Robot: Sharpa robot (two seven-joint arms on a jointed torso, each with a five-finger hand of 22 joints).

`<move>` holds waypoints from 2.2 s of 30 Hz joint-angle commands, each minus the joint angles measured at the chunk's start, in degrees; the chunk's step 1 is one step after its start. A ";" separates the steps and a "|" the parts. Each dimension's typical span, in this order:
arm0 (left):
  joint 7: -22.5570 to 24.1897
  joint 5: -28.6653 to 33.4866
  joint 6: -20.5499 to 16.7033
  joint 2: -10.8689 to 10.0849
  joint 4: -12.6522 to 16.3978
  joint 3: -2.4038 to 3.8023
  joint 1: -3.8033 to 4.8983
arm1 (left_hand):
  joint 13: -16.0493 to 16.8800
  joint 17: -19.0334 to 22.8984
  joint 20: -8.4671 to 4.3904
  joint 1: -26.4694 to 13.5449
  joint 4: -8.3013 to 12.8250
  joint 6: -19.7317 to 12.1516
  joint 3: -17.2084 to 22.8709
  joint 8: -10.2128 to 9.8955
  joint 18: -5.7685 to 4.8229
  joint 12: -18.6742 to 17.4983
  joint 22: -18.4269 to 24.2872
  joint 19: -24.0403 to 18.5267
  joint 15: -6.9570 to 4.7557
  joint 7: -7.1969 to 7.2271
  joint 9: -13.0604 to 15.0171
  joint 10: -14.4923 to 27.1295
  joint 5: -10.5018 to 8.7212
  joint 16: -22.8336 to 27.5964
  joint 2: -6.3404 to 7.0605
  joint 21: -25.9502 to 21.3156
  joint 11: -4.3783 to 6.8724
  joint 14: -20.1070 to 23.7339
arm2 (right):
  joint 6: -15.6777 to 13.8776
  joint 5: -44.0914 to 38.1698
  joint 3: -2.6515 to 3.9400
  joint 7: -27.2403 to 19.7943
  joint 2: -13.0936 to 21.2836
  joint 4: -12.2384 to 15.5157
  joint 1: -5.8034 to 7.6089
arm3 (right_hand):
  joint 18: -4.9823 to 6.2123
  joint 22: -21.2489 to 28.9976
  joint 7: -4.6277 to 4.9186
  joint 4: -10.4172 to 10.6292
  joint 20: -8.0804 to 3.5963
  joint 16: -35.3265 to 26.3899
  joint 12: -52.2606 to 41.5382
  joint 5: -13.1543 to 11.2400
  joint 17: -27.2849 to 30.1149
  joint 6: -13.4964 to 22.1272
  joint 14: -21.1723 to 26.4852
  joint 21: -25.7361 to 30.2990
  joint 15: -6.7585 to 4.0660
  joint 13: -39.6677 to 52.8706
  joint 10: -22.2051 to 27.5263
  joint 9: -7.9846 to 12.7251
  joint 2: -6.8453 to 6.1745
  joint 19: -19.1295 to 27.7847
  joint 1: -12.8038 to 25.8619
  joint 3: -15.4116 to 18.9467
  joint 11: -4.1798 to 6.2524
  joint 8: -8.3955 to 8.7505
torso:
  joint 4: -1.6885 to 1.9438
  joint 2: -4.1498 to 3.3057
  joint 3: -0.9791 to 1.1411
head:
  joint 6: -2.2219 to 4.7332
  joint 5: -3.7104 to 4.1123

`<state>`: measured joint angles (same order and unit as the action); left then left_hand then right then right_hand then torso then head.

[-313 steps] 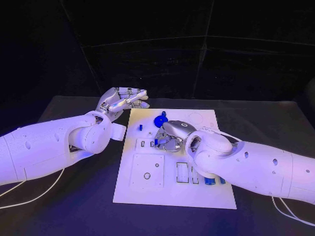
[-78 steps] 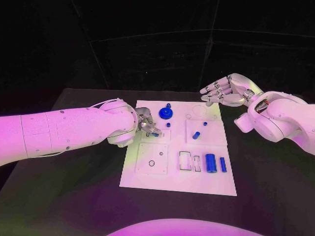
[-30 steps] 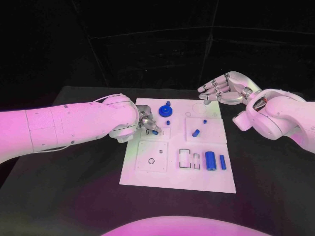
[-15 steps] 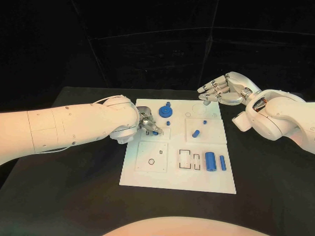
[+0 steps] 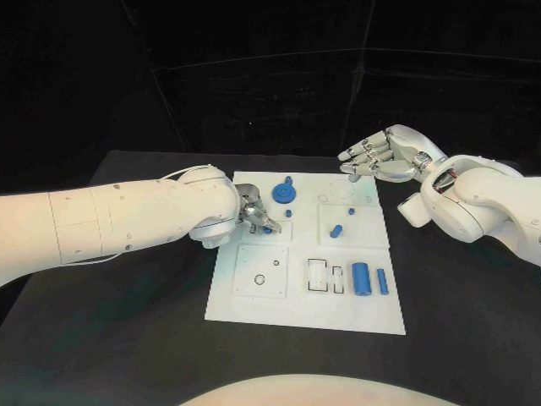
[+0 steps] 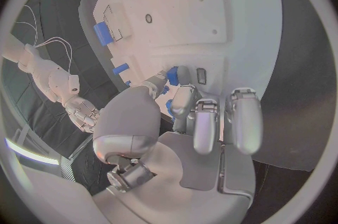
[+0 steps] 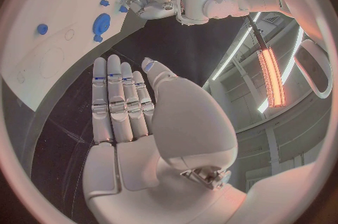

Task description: Assemble the parts on the task board

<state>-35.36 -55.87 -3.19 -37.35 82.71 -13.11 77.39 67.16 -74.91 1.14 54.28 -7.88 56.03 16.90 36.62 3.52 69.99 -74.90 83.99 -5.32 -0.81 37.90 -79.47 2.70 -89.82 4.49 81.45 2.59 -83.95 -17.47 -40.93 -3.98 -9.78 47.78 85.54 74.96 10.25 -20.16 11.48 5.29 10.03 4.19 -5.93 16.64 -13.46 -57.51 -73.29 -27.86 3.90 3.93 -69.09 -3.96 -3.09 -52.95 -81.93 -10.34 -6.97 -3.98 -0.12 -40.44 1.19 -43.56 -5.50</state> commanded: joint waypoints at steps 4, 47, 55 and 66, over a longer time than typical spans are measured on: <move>0.03 -0.15 -0.40 0.14 -0.02 -0.01 -0.01 | 0.18 -15.09 -0.64 -0.87 -1.53 -0.11 -3.80 0.33 -0.62 0.43 -2.72 0.45 -0.58 -0.13 0.20 -0.43 0.13 -0.18 0.01 0.18 0.26 -6.05 | 0.22 -0.07 0.04 -0.39 -0.01 0.10 0.12 | -0.03 0.13 -0.05 0.05 0.36 -0.28 0.37 -0.26 0.08 0.53 0.32 0.35 0.42 -0.08 0.41 0.02 -0.11 0.03 0.87 -0.30 -0.31 -0.03 | -0.06 -0.05 -0.04 | 0.05 0.05; 0.28 -0.16 10.72 1.15 -11.20 4.26 5.88 | -7.06 -15.09 1.11 7.31 -5.72 -5.11 -17.34 -5.81 0.09 -5.70 0.14 -1.04 1.38 -3.05 -5.36 3.93 0.20 -0.18 -3.21 -2.63 -2.20 -6.05 | 0.26 -0.07 0.04 -0.30 -0.15 -0.89 0.11 | -0.03 0.54 0.10 0.46 0.63 -0.53 0.37 -0.25 0.22 0.88 0.77 1.07 0.66 -0.06 0.75 0.02 -0.44 0.19 1.64 -0.34 -0.49 0.00 | -0.07 -0.10 -0.08 | 1.17 0.10; 0.70 -0.16 13.13 4.57 -17.34 4.02 4.93 | -7.92 -15.09 1.23 7.45 -6.21 -4.75 -18.40 -6.20 0.12 -6.34 0.16 -1.06 1.45 -3.11 -6.18 4.39 0.18 -0.18 -3.54 -2.70 -2.28 -6.05 | 0.31 -0.07 0.04 -0.36 -0.38 -0.93 0.11 | -0.02 0.58 0.10 0.45 0.65 -0.55 0.37 -0.21 0.23 0.90 0.83 1.15 0.67 -0.06 0.79 0.02 -0.42 0.22 1.63 -0.39 -0.50 0.00 | -0.15 -0.14 -0.10 | 1.11 -0.08; 2.72 -0.22 14.91 6.98 -22.13 3.94 3.78 | -7.94 -15.09 1.30 7.57 -6.65 -4.21 -19.66 -6.32 0.09 -6.26 -0.03 -0.99 1.49 -3.09 -6.82 4.44 0.16 -0.18 -3.40 -2.62 -2.28 -6.05 | 0.15 -0.07 0.04 -0.54 -0.69 -0.95 0.11 | 0.01 0.68 0.08 0.33 0.68 -0.54 0.34 -0.08 0.26 0.94 0.90 1.32 0.66 -0.05 0.83 0.01 -0.42 0.22 1.45 -0.57 -0.47 -0.02 | -0.16 -0.12 -0.05 | 0.93 -0.07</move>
<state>-34.21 -55.87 9.64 -30.55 60.83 -9.18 81.18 59.16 -74.91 2.06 61.44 -14.53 51.32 -2.53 30.59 3.52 63.90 -74.85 83.05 -4.17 -3.89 31.13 -75.23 2.69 -89.82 0.99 79.01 0.20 -84.06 -17.47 -40.94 -3.98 -9.79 47.16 84.55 74.95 10.24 -19.55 11.70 5.60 10.24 3.86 -5.69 16.64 -13.26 -56.91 -72.68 -26.90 4.50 3.95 -68.68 -3.96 -3.68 -52.74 -80.90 -10.65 -7.38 -3.98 -0.28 -40.58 1.11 -42.58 -5.64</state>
